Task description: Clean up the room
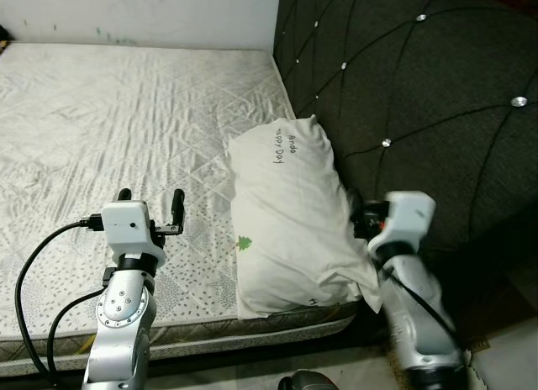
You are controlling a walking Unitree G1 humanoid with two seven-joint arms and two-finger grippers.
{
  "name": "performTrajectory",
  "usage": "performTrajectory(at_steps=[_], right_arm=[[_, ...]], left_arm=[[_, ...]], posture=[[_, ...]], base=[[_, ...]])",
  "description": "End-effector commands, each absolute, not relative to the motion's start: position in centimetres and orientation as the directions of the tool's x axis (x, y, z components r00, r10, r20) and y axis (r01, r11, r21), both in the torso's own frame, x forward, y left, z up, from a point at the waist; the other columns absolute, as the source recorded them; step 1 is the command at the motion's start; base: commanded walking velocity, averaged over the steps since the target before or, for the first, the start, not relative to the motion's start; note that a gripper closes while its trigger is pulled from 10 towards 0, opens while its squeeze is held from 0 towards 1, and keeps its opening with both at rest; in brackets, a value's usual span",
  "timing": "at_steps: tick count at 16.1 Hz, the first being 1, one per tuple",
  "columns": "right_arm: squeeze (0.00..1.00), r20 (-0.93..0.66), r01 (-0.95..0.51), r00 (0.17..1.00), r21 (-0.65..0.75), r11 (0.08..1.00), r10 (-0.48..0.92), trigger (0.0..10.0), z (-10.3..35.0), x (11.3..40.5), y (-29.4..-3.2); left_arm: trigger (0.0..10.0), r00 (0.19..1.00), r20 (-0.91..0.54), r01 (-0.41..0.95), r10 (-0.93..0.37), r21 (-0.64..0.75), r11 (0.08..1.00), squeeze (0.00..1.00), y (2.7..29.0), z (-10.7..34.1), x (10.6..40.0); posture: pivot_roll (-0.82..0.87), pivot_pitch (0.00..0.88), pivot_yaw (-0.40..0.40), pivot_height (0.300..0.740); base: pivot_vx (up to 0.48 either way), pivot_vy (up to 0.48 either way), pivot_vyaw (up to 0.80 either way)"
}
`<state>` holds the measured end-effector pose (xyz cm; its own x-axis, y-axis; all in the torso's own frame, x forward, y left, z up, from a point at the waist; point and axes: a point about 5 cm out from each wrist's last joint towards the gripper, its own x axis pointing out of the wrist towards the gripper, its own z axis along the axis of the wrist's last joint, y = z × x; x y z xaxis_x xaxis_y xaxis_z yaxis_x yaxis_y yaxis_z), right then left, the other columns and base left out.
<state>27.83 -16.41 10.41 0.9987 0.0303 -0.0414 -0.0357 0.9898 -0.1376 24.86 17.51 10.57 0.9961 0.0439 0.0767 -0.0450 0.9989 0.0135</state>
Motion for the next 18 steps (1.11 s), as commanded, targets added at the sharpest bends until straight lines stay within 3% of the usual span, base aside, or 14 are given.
performTrajectory(at_steps=[1,4,6,8,10,11,12,13,18], right_arm=[[0.00,-0.197,-0.073,0.980,-0.187,0.980,0.036,10.0,8.3,27.7,-15.9],[0.00,-0.346,0.011,0.938,0.020,1.000,-0.004,10.0,6.6,27.2,-17.0],[0.00,-0.342,-0.004,0.940,-0.001,1.000,0.003,10.0,6.5,27.0,-16.7],[0.00,-0.302,-0.037,0.953,-0.033,0.999,0.025,10.0,7.1,27.3,-16.0],[0.00,-0.210,0.024,0.977,-0.034,0.999,-0.030,10.0,8.4,28.0,-16.2],[0.00,-0.176,0.014,0.984,-0.015,1.000,-0.016,10.0,8.8,28.1,-16.2],[0.00,-0.154,0.095,0.985,0.147,0.985,-0.072,10.0,9.5,28.0,-16.5],[0.00,-0.120,0.106,0.989,0.209,0.972,-0.082,10.0,9.7,27.7,-16.7],[0.00,0.038,0.083,0.995,0.204,0.975,-0.092,10.0,10.8,27.2,-16.2]], left_arm=[[10.0,0.997,0.071,-0.035,0.034,0.022,0.999,0.00,17.4,10.5,25.0],[10.0,0.997,0.070,-0.036,0.034,0.025,0.999,0.00,17.3,10.5,25.0],[10.0,0.997,0.067,-0.042,0.040,0.024,0.999,0.00,17.4,10.5,24.9],[10.0,0.997,0.065,-0.039,0.037,0.024,0.999,0.00,17.3,10.5,24.9],[10.0,0.997,0.063,-0.036,0.035,0.024,0.999,0.00,17.3,10.4,25.0],[10.0,0.998,0.062,-0.034,0.032,0.024,0.999,0.00,17.3,10.4,25.0],[10.0,0.997,0.066,-0.033,0.031,0.024,0.999,0.00,17.3,10.5,25.1],[10.0,0.997,0.068,-0.034,0.033,0.023,0.999,0.00,17.3,10.5,25.1],[10.0,0.994,0.091,-0.069,0.067,0.013,0.998,0.00,17.6,10.7,25.0]], posture=[[0.09,0.000,-0.052,0.740],[0.09,0.000,-0.058,0.740],[0.09,0.000,-0.058,0.740],[0.09,0.000,-0.056,0.740],[0.09,0.000,-0.053,0.740],[0.09,0.000,-0.053,0.740],[0.09,0.000,-0.053,0.740],[0.09,0.000,-0.053,0.740],[0.10,0.000,-0.051,0.740]], base=[[0.000,0.000,0.00],[0.000,0.000,0.00],[0.000,0.000,0.00],[0.000,0.000,0.00],[0.000,0.000,0.00],[0.000,0.000,0.00],[0.000,0.000,0.00],[0.000,0.000,0.00],[0.000,0.000,0.00]])
